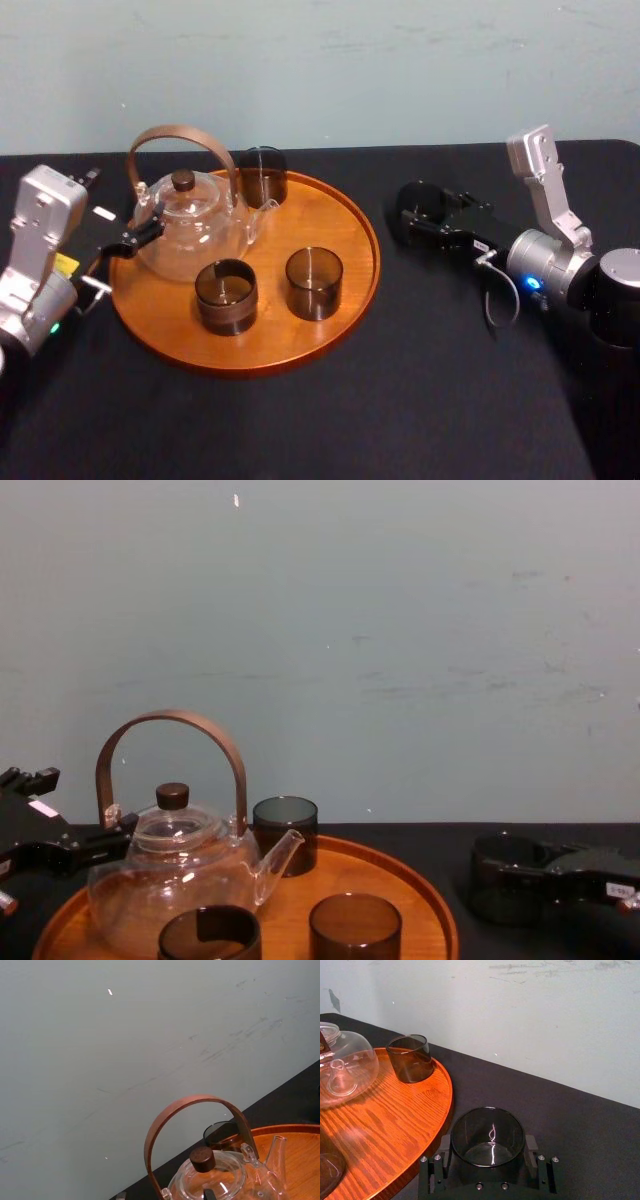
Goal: Pick up the glass from the table and place it on the tray.
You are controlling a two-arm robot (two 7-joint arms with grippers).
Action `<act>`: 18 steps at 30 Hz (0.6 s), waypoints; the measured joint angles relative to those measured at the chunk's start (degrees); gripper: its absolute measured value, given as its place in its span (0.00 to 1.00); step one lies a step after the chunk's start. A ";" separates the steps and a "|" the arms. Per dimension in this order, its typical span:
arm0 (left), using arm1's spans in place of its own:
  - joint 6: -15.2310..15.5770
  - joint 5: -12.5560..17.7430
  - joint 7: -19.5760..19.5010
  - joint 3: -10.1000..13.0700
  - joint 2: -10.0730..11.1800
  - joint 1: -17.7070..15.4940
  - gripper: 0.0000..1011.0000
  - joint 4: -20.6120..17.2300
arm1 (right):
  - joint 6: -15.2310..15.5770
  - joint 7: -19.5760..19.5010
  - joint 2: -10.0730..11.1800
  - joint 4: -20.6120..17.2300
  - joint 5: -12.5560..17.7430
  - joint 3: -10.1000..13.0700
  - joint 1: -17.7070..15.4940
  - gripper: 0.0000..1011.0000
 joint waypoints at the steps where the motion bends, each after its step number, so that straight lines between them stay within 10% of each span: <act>1: 0.00 0.00 0.00 0.00 0.00 0.00 0.99 0.00 | 0.00 0.00 0.00 0.00 0.00 0.00 0.00 0.88; 18: 0.00 0.00 0.00 0.00 0.00 0.00 0.99 0.00 | 0.00 0.00 0.00 0.00 0.00 0.00 0.00 0.88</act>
